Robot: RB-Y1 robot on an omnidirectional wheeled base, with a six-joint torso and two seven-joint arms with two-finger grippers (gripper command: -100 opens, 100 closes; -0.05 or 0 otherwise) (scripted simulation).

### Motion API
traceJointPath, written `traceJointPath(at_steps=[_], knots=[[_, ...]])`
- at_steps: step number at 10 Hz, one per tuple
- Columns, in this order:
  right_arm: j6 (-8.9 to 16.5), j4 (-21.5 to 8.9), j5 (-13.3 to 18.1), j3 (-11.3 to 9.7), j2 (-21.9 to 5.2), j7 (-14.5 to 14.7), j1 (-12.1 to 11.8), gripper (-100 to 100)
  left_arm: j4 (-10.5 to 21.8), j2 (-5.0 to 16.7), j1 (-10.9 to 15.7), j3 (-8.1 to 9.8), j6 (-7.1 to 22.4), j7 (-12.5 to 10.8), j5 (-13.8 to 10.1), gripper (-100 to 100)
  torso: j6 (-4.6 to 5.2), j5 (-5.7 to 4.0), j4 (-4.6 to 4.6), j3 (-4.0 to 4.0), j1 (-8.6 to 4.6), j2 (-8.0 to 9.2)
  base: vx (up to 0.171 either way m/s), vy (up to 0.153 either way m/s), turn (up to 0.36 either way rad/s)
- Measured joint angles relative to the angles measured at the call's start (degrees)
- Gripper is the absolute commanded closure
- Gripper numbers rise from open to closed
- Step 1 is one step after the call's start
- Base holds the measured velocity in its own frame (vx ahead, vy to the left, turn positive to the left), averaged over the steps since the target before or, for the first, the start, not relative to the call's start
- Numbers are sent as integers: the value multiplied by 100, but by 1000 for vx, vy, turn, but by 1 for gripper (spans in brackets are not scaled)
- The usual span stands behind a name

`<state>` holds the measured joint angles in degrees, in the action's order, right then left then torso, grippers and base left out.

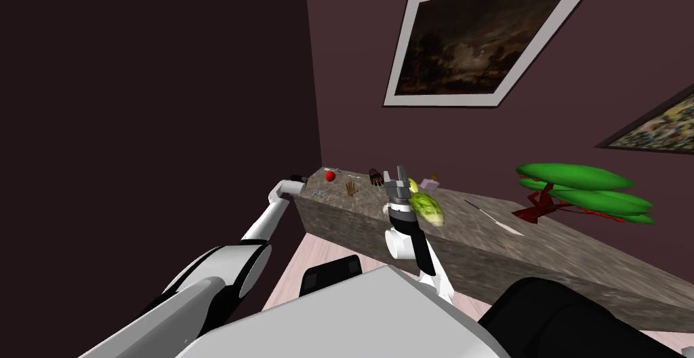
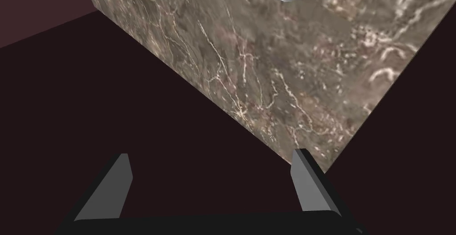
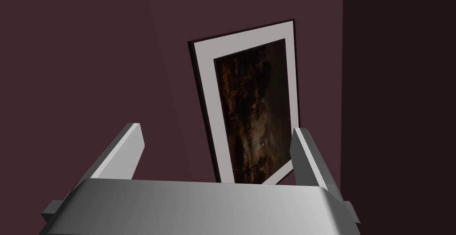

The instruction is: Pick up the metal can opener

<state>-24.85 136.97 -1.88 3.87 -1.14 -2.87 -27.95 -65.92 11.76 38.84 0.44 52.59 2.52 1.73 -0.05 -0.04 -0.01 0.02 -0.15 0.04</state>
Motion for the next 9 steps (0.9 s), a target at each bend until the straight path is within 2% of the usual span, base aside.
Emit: traceJointPath(at_steps=[3, 5, 7, 9], knots=[[0, 0, 0, 0, 0, 0, 0, 0, 483, -4, 333, -26, 406, 72, -100, -100, 3, -2, 0, -1, -10, -2, 3, -55, -57], [0, 0, 0, 0, 0, 0, 0, 0, 650, 9, 388, -29, 558, 115, -150, -100, -1, 1, 0, 0, 8, -1, 0, -27, -24], [0, 0, 0, 0, 0, 0, 0, 0, 1056, 23, 664, -44, 778, 174, -253, -100, 3, -2, 0, -1, -10, -2, 6, -63, -97], [0, 0, 0, 0, 0, 0, 0, 0, 1298, 41, 758, -56, 1040, 246, -340, -100, 1, -1, 0, 0, -6, 0, 2, -49, -47]])
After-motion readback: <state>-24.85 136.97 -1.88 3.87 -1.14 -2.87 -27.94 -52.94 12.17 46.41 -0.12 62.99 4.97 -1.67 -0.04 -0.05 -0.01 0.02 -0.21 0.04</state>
